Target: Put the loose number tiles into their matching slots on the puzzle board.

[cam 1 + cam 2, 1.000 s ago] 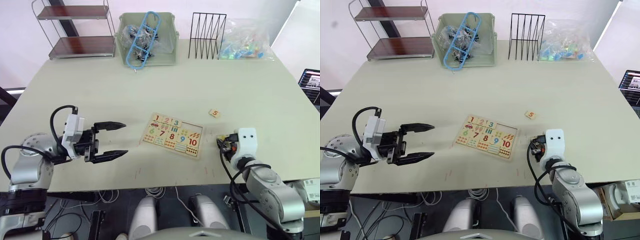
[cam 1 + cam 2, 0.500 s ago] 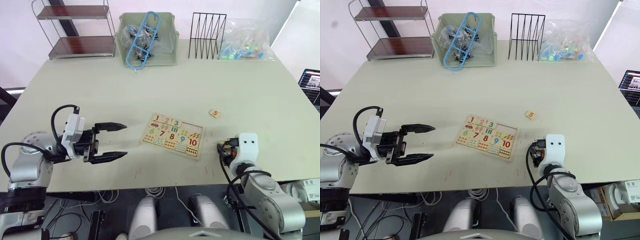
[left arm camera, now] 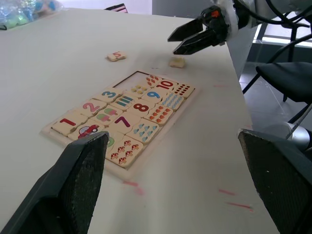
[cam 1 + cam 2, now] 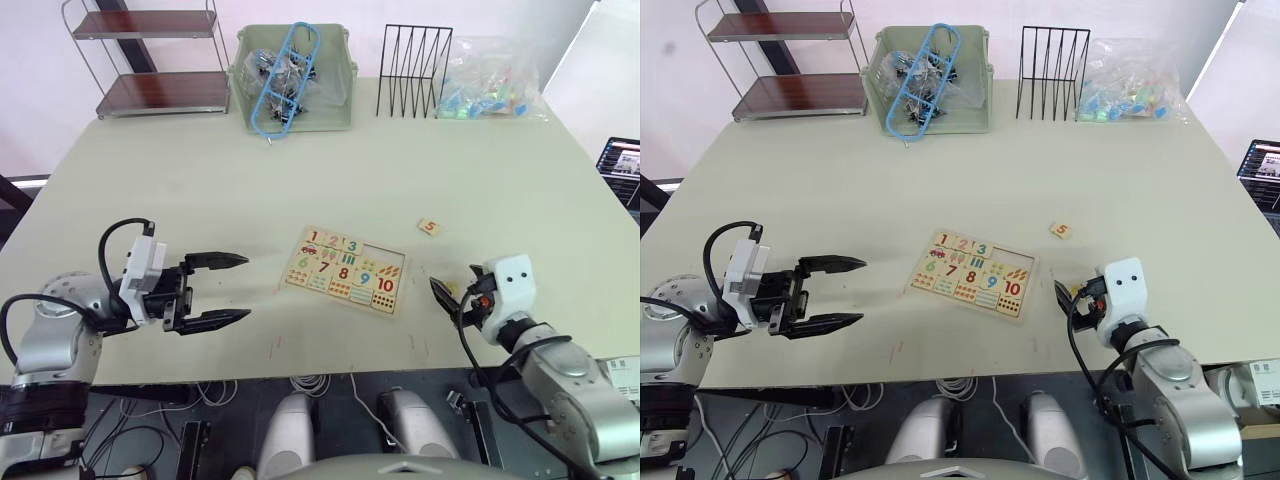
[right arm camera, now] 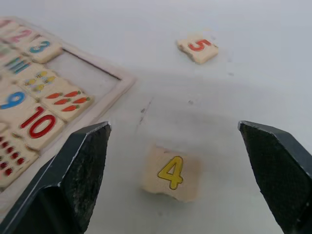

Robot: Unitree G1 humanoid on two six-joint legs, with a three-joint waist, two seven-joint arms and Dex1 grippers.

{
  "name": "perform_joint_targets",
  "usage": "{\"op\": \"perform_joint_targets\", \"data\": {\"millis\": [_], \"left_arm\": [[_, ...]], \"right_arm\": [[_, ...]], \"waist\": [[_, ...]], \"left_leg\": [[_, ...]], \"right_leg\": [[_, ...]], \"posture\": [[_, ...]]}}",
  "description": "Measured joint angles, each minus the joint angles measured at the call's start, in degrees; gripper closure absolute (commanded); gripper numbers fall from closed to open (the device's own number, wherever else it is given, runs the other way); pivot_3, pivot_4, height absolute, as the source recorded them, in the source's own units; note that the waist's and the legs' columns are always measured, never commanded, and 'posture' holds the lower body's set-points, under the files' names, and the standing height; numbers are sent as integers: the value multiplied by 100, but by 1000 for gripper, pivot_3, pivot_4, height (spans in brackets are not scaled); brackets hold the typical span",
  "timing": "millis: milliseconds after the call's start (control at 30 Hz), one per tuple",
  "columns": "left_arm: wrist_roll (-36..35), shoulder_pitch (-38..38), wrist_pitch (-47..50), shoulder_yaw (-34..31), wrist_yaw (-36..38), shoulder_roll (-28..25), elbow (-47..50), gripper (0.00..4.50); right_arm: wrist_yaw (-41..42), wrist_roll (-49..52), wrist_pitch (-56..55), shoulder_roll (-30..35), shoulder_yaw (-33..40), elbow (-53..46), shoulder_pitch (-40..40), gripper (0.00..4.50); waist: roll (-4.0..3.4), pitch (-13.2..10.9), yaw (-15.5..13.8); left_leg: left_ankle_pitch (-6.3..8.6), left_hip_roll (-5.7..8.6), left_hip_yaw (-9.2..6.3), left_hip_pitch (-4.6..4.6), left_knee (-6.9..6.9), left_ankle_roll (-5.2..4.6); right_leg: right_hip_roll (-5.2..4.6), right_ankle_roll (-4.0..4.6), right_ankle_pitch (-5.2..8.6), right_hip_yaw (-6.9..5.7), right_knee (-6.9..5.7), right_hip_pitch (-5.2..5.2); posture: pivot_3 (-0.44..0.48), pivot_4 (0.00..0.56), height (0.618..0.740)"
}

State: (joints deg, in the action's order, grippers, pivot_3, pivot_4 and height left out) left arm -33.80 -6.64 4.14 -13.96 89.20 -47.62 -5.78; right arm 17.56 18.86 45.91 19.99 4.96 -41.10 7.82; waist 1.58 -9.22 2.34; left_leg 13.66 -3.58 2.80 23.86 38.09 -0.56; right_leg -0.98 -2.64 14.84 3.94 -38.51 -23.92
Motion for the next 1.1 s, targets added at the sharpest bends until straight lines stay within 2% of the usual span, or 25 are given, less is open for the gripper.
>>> {"op": "perform_joint_targets", "data": {"millis": [33,133,300,467,767,900,1100], "left_arm": [[3,8,-35,-12,-15,0,-21,0],[14,14,-111,-21,-40,1,-49,0],[3,63,-239,-172,-118,54,-79,0],[3,180,-392,-241,-94,55,-217,0],[-66,360,-373,-486,-47,50,-289,0],[-66,349,-349,-533,-18,47,-296,0],[-65,340,-337,-533,2,48,-290,0]], "right_arm": [[497,244,-156,335,131,165,-59,135],[1215,584,-344,793,342,445,-184,135],[2845,781,-1084,1957,424,1673,-659,135],[4337,695,-2211,2501,190,2885,-1207,135],[6008,25,-3953,2630,-699,4791,-2381,135],[6457,-352,-4779,2613,-977,5805,-2883,135],[6720,-665,-5232,2512,-1239,6456,-3151,135]], "waist": [[1,-1,-1],[2,-1,-4],[4,-6,-4],[5,-8,-6],[6,-12,-16],[2,-16,-32],[-4,-20,-29]], "left_leg": [[0,1,1,0,0,0],[0,1,0,-1,1,0],[0,4,3,-2,1,-1],[0,4,-3,-2,-3,-1],[0,4,0,-3,1,-1],[0,5,0,-3,1,-1],[0,5,2,-2,0,-1]], "right_leg": [[0,0,0,0,0,1],[0,0,0,0,1,2],[0,0,-1,2,3,3],[5,1,-2,-2,3,4],[3,17,-13,-3,2,5],[3,19,-14,-3,1,5],[4,15,-18,-2,0,4]], "posture": [[0,150,740],[0,150,740],[0,150,740],[0,150,740],[0,150,740],[0,150,740],[0,150,740]]}}
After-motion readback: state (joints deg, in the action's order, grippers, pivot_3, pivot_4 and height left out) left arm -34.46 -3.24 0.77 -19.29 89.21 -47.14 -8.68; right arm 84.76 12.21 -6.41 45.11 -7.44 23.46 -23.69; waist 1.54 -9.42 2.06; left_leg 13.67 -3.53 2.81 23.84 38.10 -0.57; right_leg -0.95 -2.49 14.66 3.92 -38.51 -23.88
